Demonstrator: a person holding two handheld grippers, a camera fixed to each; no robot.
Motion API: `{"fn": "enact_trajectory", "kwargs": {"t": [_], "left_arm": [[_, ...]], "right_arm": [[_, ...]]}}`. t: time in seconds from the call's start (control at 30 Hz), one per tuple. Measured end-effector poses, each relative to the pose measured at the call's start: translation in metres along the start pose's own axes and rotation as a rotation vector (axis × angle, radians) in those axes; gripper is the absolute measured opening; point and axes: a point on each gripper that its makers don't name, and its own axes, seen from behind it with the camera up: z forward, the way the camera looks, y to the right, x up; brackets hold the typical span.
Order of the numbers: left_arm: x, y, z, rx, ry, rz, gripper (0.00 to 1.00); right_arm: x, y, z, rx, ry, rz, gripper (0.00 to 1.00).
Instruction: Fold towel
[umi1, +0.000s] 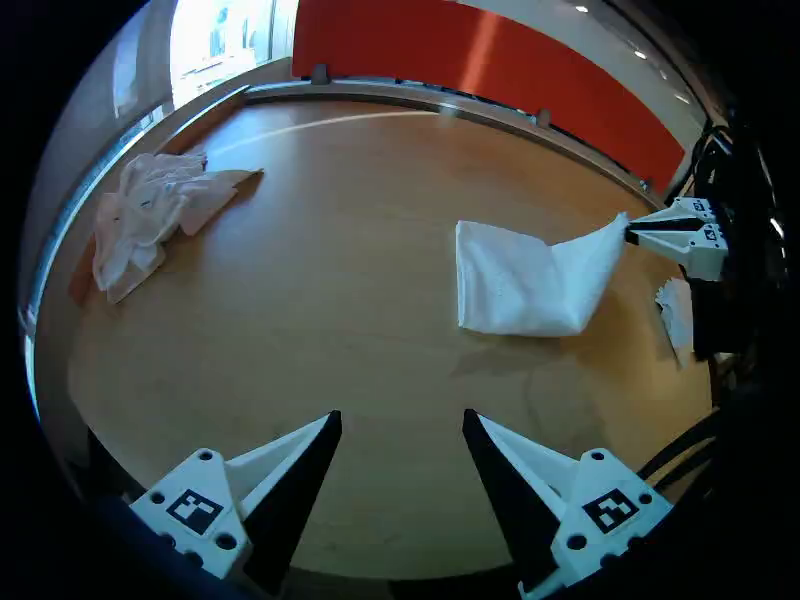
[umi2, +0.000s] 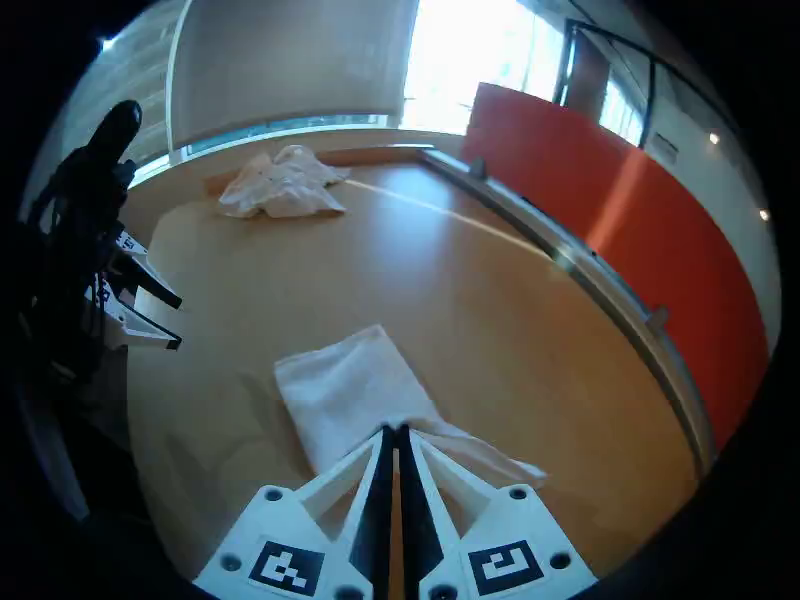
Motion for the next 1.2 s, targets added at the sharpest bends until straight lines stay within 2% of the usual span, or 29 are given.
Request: {"fn": "enact_trajectory", "kwargs": {"t": [0.17,0.3,0.47,0.6,0.73,0.9,1.07,1.2], "left_arm": [[-0.005,-0.009,-0.008,0.014,0.014,-0.047,0.90],[-0.009,-0.015,-0.014,0.025,0.024,-0.082,0.90],[-0.017,-0.023,-0.018,0.037,0.028,-0.123,0.89],[-0.020,-0.026,-0.020,0.038,0.030,-0.143,0.89],[-0.022,-0.028,-0.021,0.038,0.027,-0.146,0.89],[-0.023,-0.028,-0.019,0.032,0.021,-0.144,0.89],[-0.021,-0.025,-0.017,0.025,0.017,-0.131,0.90],[-0.020,-0.023,-0.017,0.023,0.018,-0.121,0.90]], "right_arm": [[0.017,-0.027,0.030,0.075,-0.023,-0.075,0.03],[0.022,-0.052,0.059,0.133,-0.048,-0.109,0.03],[0.013,-0.080,0.096,0.198,-0.092,-0.104,0.03],[0.004,-0.090,0.114,0.217,-0.126,-0.093,0.03],[0.001,-0.091,0.117,0.216,-0.135,-0.087,0.08],[0.004,-0.088,0.110,0.211,-0.117,-0.056,0.29],[0.001,-0.084,0.097,0.205,-0.104,-0.005,0.56],[-0.011,-0.079,0.087,0.183,-0.108,0.031,0.59]]}}
